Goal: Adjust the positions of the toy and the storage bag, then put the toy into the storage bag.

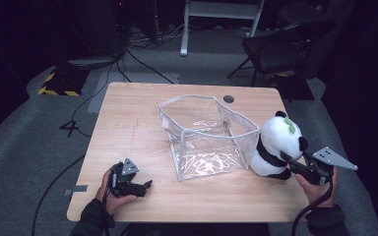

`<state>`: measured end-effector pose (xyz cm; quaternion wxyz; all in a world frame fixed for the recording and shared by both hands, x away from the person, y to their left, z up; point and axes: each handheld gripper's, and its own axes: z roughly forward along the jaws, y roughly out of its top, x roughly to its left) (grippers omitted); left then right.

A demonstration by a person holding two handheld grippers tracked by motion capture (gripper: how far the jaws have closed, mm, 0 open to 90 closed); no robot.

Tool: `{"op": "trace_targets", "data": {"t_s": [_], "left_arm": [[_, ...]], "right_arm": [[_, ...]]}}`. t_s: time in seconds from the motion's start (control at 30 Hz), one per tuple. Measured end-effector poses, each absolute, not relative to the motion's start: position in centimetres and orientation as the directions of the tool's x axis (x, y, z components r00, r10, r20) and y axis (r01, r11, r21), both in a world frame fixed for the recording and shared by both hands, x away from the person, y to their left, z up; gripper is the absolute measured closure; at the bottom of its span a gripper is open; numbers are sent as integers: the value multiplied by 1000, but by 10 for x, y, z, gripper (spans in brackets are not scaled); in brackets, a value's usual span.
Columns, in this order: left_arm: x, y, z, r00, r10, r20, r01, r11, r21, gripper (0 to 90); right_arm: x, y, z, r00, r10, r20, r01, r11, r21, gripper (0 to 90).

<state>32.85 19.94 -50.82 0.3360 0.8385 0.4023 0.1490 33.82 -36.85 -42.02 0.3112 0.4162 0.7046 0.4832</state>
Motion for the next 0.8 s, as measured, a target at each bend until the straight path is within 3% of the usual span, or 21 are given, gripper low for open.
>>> {"op": "trace_targets", "data": {"t_s": [0.8], "left_arm": [[329, 200, -508, 634, 773, -19, 573, -453, 683, 132]], "right_arm": [[332, -379, -408, -432, 901, -43, 251, 166, 954, 479]]}}
